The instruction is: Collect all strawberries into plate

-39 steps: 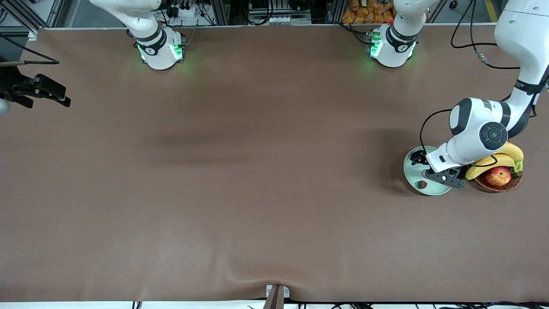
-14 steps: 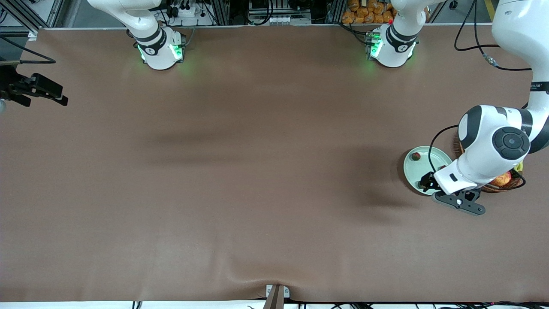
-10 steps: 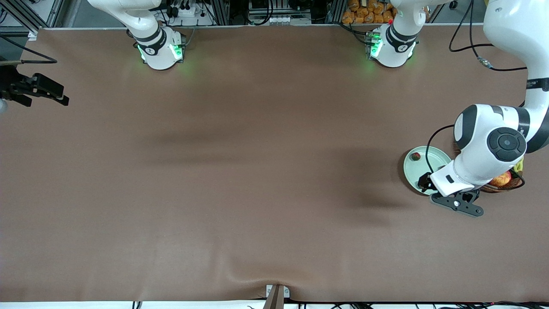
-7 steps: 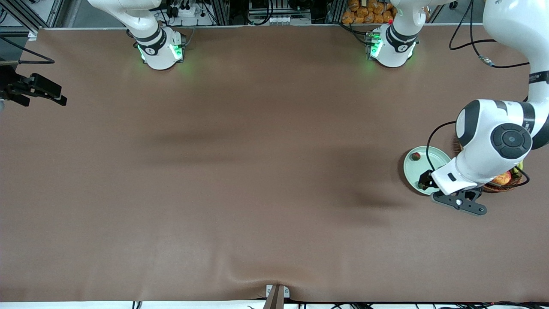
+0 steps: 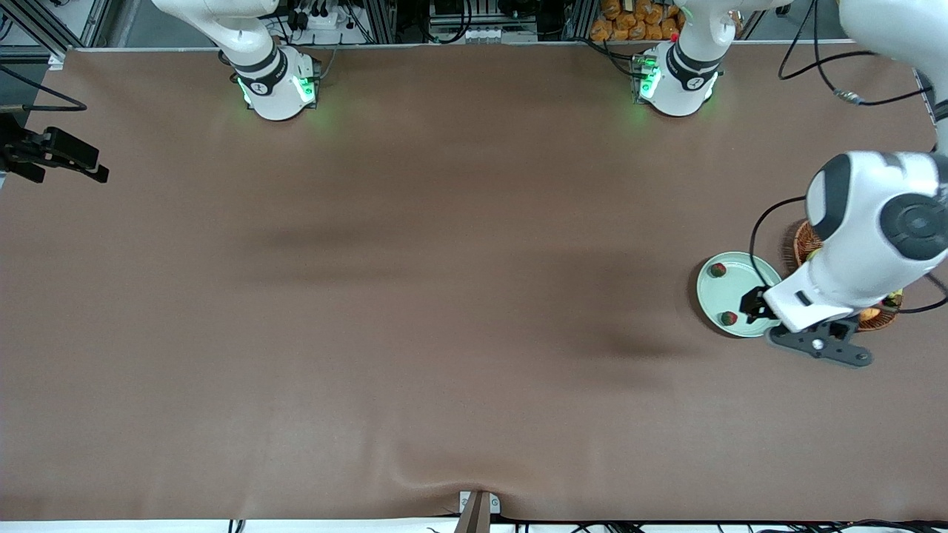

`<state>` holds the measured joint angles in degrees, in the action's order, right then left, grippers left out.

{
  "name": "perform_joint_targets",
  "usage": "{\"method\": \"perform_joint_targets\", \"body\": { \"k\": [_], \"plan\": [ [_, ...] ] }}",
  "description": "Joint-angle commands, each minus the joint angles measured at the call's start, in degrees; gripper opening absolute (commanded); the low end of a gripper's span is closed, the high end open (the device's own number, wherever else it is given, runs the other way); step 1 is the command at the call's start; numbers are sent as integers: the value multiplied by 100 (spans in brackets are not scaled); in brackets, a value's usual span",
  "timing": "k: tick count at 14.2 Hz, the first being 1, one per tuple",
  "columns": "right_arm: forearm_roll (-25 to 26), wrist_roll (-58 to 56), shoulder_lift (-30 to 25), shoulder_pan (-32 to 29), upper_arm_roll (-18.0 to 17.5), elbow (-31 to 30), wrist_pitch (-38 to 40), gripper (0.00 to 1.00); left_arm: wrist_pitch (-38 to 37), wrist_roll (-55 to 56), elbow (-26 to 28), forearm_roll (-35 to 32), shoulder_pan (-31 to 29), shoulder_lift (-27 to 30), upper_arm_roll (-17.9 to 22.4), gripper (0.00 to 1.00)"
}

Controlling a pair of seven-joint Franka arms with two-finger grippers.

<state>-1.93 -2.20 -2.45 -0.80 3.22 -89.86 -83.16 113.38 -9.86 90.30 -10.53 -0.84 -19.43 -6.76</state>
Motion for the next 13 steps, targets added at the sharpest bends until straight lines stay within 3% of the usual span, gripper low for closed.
{"method": "perform_joint_targets", "body": {
  "k": [1,7,10,13],
  "plan": [
    [52,-26,-37,-96,-94,13,54,100,-938,107,-442,253,189,368,105,100],
    [69,-26,-37,-87,-94,13,72,100,-2275,107,-426,534,189,1501,96,100],
    [78,-26,-37,-78,-94,13,98,100,-2899,133,-425,744,189,1809,105,100],
    [87,-26,-28,-78,-94,13,90,100,-3050,160,-425,806,207,1968,219,100]
  ]
}}
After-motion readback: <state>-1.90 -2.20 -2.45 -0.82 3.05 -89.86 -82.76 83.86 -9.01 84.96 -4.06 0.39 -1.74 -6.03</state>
